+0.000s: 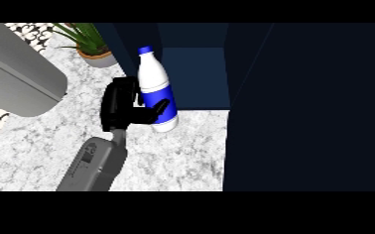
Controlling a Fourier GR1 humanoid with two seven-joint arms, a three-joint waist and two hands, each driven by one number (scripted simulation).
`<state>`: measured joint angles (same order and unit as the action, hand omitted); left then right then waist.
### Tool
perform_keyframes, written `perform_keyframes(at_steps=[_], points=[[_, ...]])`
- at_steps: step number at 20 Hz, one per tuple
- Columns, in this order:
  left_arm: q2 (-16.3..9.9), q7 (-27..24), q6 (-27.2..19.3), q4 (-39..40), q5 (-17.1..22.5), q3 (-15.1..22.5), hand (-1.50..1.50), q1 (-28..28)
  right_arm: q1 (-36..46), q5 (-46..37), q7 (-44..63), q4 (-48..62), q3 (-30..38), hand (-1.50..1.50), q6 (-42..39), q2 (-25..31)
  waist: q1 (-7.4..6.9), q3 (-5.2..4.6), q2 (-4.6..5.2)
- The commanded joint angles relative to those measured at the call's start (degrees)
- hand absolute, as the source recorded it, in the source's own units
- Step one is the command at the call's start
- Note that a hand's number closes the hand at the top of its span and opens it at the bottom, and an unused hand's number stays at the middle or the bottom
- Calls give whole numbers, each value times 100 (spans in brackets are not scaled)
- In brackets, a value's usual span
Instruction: Pick up the bottled water, place it into the cabinet and close the cabinet
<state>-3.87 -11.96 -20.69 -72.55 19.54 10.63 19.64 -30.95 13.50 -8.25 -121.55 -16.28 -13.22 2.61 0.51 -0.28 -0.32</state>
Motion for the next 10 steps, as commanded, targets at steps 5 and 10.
perform_keyframes(at_steps=[5,10], points=[[365,477,-829,767,-690,368,150,1709,221,100,95,29,-3,-150,-49,17,372,32,108],[210,598,-960,1154,-871,229,150,1906,290,124,-116,364,78,-150,-111,-18,388,32,144]])
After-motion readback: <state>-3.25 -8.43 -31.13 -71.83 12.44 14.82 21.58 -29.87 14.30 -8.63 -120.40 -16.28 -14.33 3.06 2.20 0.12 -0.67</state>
